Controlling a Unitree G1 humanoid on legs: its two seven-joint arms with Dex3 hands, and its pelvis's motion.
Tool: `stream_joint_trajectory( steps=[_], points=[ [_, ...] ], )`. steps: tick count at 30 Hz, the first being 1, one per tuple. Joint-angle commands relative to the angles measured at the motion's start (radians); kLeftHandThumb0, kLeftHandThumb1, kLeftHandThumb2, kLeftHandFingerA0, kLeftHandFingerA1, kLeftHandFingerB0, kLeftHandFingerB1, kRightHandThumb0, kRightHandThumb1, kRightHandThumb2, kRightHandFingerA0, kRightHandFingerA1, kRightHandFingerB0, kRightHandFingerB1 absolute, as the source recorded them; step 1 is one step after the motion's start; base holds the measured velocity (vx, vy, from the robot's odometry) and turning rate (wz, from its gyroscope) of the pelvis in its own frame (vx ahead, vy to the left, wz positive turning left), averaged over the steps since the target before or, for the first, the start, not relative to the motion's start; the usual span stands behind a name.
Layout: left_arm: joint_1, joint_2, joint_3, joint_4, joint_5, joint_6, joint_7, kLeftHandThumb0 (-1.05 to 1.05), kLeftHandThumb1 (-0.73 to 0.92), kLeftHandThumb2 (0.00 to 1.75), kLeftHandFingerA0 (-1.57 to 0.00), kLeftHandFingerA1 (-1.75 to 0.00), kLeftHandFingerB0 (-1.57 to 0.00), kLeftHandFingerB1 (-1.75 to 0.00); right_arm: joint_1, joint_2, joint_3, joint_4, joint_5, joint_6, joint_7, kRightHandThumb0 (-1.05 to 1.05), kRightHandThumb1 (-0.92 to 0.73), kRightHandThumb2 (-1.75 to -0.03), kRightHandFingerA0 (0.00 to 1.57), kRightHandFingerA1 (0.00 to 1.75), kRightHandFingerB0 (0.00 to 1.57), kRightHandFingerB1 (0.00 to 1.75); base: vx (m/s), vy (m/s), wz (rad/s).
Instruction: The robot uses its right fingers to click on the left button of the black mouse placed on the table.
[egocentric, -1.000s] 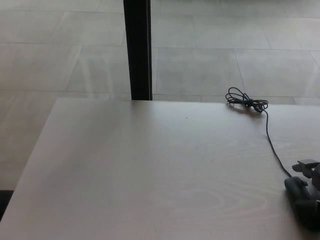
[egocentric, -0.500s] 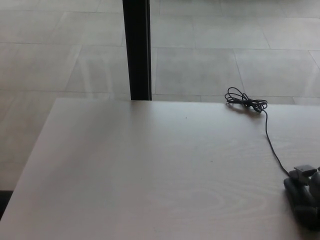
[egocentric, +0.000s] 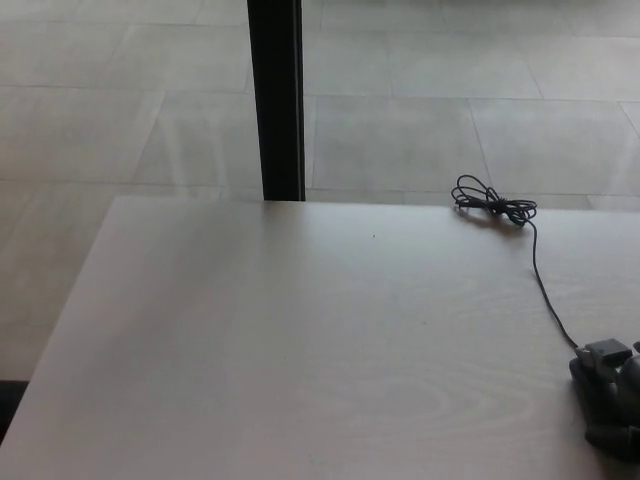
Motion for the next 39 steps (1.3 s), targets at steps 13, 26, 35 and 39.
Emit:
stream_joint_trajectory(
  steps=[13,26,35,39],
  points=[
    [-0.016,0.032,-0.003,0.002,-0.022,-0.006,0.012,-1.01,0.92,0.85,-0.47,-0.60,-0.41,-0.40,0.089,0.018,0.072,0.102,-0.081,-0.010,-0.063,-1.01,-0.92,-0.83,0.15,0.52,0.29,0.35,0.00,0.000,0.00],
    [-0.021,0.038,0.005,0.005,-0.040,0.002,0.011,-1.00,0.92,0.86,-0.46,-0.60,-0.42,-0.41,0.110,0.034,0.178,0.147,-0.148,0.035,-0.074,-1.01,-0.92,-0.85,0.14,0.52,0.27,0.37,0.00,0.000,0.00],
    [-0.023,0.040,-0.005,0.007,-0.035,-0.010,0.007,-1.03,0.92,0.93,-0.41,-0.59,-0.40,-0.42,0.122,0.051,0.205,0.213,-0.143,0.027,-0.109,-0.98,-0.92,-0.80,0.15,0.52,0.28,0.35,0.00,0.000,0.00],
    [-0.015,0.039,-0.006,0.000,-0.036,-0.018,0.004,-0.94,0.87,1.32,-0.40,-0.64,-0.34,-0.48,0.118,0.050,0.218,0.199,-0.140,0.039,-0.077,-0.98,-0.92,-0.81,0.14,0.50,0.26,0.34,0.00,0.000,0.00]
  ],
)
